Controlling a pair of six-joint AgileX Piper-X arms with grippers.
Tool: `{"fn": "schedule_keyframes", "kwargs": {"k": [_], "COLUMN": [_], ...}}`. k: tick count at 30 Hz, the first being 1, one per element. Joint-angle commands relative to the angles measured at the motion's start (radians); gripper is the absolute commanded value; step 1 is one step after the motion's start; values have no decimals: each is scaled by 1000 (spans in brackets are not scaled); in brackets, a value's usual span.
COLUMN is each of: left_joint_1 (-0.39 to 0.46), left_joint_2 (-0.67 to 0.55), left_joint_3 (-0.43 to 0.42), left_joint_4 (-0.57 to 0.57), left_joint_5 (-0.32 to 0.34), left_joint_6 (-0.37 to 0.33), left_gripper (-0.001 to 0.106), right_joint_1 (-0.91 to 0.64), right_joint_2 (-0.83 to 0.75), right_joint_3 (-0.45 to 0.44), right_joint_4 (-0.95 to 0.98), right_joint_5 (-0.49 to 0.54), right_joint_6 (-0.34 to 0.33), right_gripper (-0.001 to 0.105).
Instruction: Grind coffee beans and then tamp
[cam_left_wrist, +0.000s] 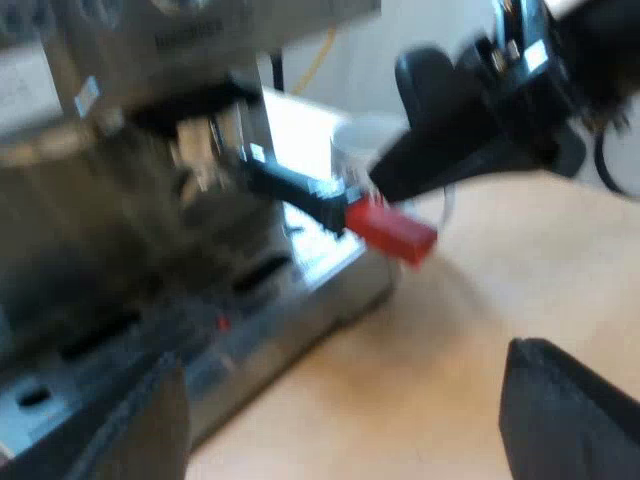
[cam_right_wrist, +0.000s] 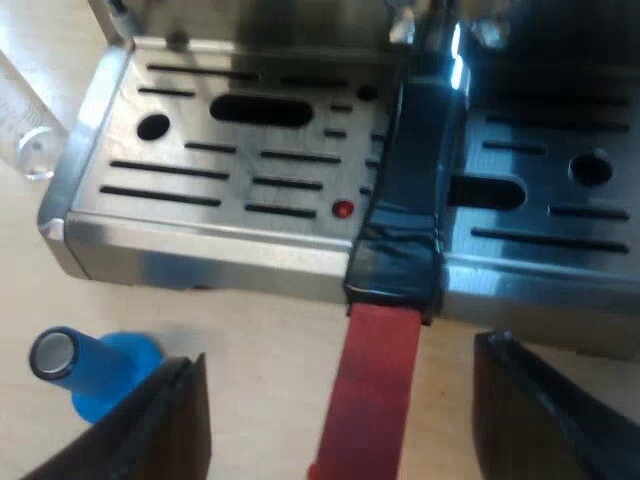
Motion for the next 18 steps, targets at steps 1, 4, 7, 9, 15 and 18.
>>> {"fn": "schedule_keyframes", "kwargs": {"k": [1, 4, 7, 9, 15, 18], "left_joint_1": [-4, -4, -4, -4, -4, -4], "left_joint_2": [-5, -5, -5, -5, -5, -5], "left_joint_3": [-3, -3, -3, -3, -3, -3], "left_joint_4": [31, 44, 44, 44, 44, 44], "left_joint_5": [6, 6, 6, 6, 6, 6], "left_joint_6": [-12, -10, -4, -4, -4, -4], "left_gripper": [66, 66, 66, 66, 66, 66], "right_joint_1": [-24, -40, -53, -57, -57, -57], "right_joint_2": [10, 20, 37, 48, 98, 113], "right_joint_3": [-10, -10, -10, -10, -10, -10], "right_joint_4": [10, 12, 14, 14, 10, -5], "right_joint_5": [-49, -58, -61, -77, -83, -83], "right_joint_6": [-1, -1, -1, -1, -1, -1], "right_gripper": [58, 58, 58, 58, 58, 58]}}
